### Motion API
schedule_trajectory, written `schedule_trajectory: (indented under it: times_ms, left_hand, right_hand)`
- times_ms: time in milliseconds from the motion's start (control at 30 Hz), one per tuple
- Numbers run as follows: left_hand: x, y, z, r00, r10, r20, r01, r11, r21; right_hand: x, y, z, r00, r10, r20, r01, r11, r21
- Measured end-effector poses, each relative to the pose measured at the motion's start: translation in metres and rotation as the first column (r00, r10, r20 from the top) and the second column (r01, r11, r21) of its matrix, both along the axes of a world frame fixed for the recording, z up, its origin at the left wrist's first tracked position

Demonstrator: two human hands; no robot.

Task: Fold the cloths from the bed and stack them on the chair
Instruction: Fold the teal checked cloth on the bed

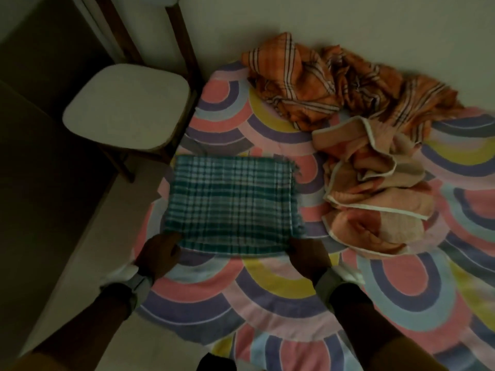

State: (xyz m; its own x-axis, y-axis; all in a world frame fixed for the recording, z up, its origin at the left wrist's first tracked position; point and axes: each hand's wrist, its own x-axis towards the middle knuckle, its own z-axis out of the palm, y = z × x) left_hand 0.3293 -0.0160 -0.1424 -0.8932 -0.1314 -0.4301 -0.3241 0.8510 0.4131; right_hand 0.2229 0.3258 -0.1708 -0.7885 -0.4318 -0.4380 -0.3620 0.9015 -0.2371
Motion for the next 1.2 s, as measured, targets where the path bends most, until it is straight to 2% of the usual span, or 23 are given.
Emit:
schedule_trajectory:
  times_ms: [33, 67, 100, 133, 167, 200, 267, 300, 400, 500, 600, 733, 800, 867, 900, 933, 1000, 1067, 1133, 1200]
  left_hand:
    - [0.004, -0.003, 0.02, 0.997, -0.007, 0.072, 0.005, 0.999, 0.032]
    - [0.009, -0.002, 0.029, 0.992, 0.005, 0.127, -0.017, 0.995, 0.098]
    - [0.011, -0.006, 0.043, 0.988, 0.05, 0.147, -0.079, 0.978, 0.193]
    - [0.009, -0.012, 0.056, 0.981, 0.118, 0.157, -0.161, 0.941, 0.297]
    - [0.003, -0.018, 0.063, 0.963, 0.218, 0.161, -0.263, 0.892, 0.367]
    - [-0.001, -0.019, 0.07, 0.938, 0.312, 0.149, -0.345, 0.847, 0.404]
    - [-0.031, -0.028, 0.063, 0.902, 0.429, 0.051, -0.412, 0.819, 0.401]
    - [-0.049, -0.03, 0.051, 0.889, 0.459, 0.005, -0.424, 0.817, 0.392]
    - [-0.102, -0.035, 0.008, 0.85, 0.522, -0.07, -0.471, 0.813, 0.343]
    - [-0.136, -0.042, -0.038, 0.828, 0.548, -0.119, -0.506, 0.822, 0.261]
    - [-0.14, -0.043, -0.056, 0.822, 0.536, -0.193, -0.519, 0.844, 0.136]
    - [-0.143, -0.05, -0.075, 0.843, 0.504, -0.186, -0.507, 0.861, 0.039]
    - [-0.143, -0.052, -0.076, 0.848, 0.44, -0.295, -0.473, 0.88, -0.047]
    - [-0.144, -0.04, -0.069, 0.822, 0.329, -0.465, -0.414, 0.905, -0.093]
    - [-0.144, -0.027, -0.062, 0.818, 0.247, -0.519, -0.337, 0.938, -0.085]
    - [-0.145, -0.01, -0.057, 0.822, 0.162, -0.546, -0.231, 0.971, -0.058]
    - [-0.143, 0.028, -0.058, 0.863, -0.033, -0.504, 0.014, 0.999, -0.041]
    - [-0.143, 0.047, -0.07, 0.912, -0.202, -0.356, 0.173, 0.979, -0.113]
    - [-0.138, 0.036, -0.087, 0.93, -0.289, -0.228, 0.243, 0.947, -0.21]
    - [-0.125, 0.012, -0.098, 0.937, -0.281, -0.21, 0.213, 0.931, -0.297]
  right_hand:
    - [0.0, 0.004, 0.013, 0.994, 0.079, 0.073, -0.081, 0.997, 0.018]
    - [0.005, 0.012, 0.016, 0.987, 0.135, 0.083, -0.133, 0.991, -0.027]
    - [0.003, 0.017, 0.022, 0.986, 0.154, 0.066, -0.148, 0.984, -0.096]
    - [-0.004, 0.021, 0.025, 0.994, 0.091, 0.06, -0.079, 0.982, -0.174]
    - [-0.013, 0.019, 0.033, 0.987, -0.068, 0.144, 0.103, 0.963, -0.249]
    - [-0.018, 0.019, 0.04, 0.942, -0.228, 0.247, 0.298, 0.904, -0.305]
    - [-0.048, 0.004, 0.038, 0.83, -0.456, 0.322, 0.555, 0.736, -0.388]
    - [-0.065, -0.007, 0.029, 0.803, -0.529, 0.275, 0.595, 0.693, -0.407]
    - [-0.104, -0.034, -0.007, 0.777, -0.615, 0.136, 0.608, 0.675, -0.417]
    - [-0.131, -0.051, -0.053, 0.782, -0.623, -0.005, 0.56, 0.707, -0.431]
    - [-0.139, -0.058, -0.065, 0.799, -0.595, -0.087, 0.516, 0.753, -0.408]
    - [-0.14, -0.062, -0.079, 0.776, -0.622, -0.103, 0.589, 0.774, -0.234]
    - [-0.137, -0.068, -0.072, 0.742, -0.636, -0.213, 0.612, 0.772, -0.172]
    - [-0.13, -0.08, -0.06, 0.702, -0.597, -0.387, 0.576, 0.796, -0.185]
    - [-0.122, -0.091, -0.054, 0.707, -0.566, -0.423, 0.518, 0.823, -0.235]
    - [-0.109, -0.106, -0.048, 0.753, -0.516, -0.408, 0.425, 0.855, -0.297]
    - [-0.077, -0.144, -0.046, 0.898, -0.301, -0.321, 0.177, 0.915, -0.363]
    - [-0.054, -0.16, -0.061, 0.949, -0.073, -0.305, -0.003, 0.97, -0.242]
    - [-0.062, -0.142, -0.079, 0.965, -0.082, -0.25, 0.043, 0.987, -0.157]
    - [-0.071, -0.109, -0.091, 0.957, -0.19, -0.218, 0.172, 0.98, -0.099]
